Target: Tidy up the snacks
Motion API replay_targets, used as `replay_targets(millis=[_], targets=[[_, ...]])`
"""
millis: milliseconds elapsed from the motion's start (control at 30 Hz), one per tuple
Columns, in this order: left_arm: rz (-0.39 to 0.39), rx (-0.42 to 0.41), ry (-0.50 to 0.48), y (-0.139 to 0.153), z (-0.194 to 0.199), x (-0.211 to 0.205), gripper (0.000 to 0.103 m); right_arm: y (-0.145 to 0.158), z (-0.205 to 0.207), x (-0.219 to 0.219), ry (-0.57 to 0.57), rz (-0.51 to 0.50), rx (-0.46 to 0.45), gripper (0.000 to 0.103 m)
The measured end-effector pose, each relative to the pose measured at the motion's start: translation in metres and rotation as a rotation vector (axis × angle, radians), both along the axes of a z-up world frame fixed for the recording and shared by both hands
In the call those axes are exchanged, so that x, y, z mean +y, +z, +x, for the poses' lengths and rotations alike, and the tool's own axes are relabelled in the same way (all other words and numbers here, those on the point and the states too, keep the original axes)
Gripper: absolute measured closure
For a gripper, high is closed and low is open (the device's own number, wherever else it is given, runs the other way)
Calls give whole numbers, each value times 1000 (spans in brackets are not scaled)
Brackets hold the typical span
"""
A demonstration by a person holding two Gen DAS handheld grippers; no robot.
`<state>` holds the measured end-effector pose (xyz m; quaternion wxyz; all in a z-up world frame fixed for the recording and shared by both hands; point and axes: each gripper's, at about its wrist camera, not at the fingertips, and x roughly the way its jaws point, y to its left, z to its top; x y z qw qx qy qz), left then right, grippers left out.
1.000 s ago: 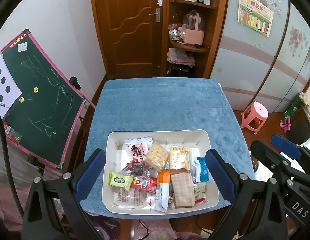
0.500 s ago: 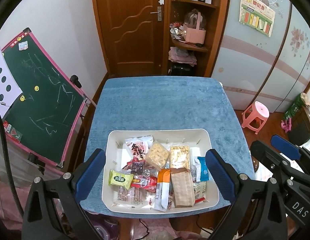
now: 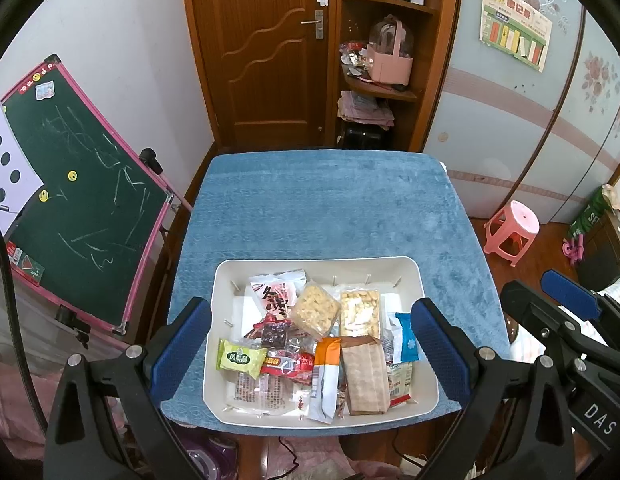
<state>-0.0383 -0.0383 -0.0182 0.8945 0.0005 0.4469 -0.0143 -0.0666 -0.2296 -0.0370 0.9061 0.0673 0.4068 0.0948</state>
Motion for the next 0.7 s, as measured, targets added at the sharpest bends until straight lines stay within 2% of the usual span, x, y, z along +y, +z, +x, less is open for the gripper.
replay_targets(millis=[700], targets=[[-1,9,1,0,-4,0,3,-1,-2,2,-1,8,11,40]])
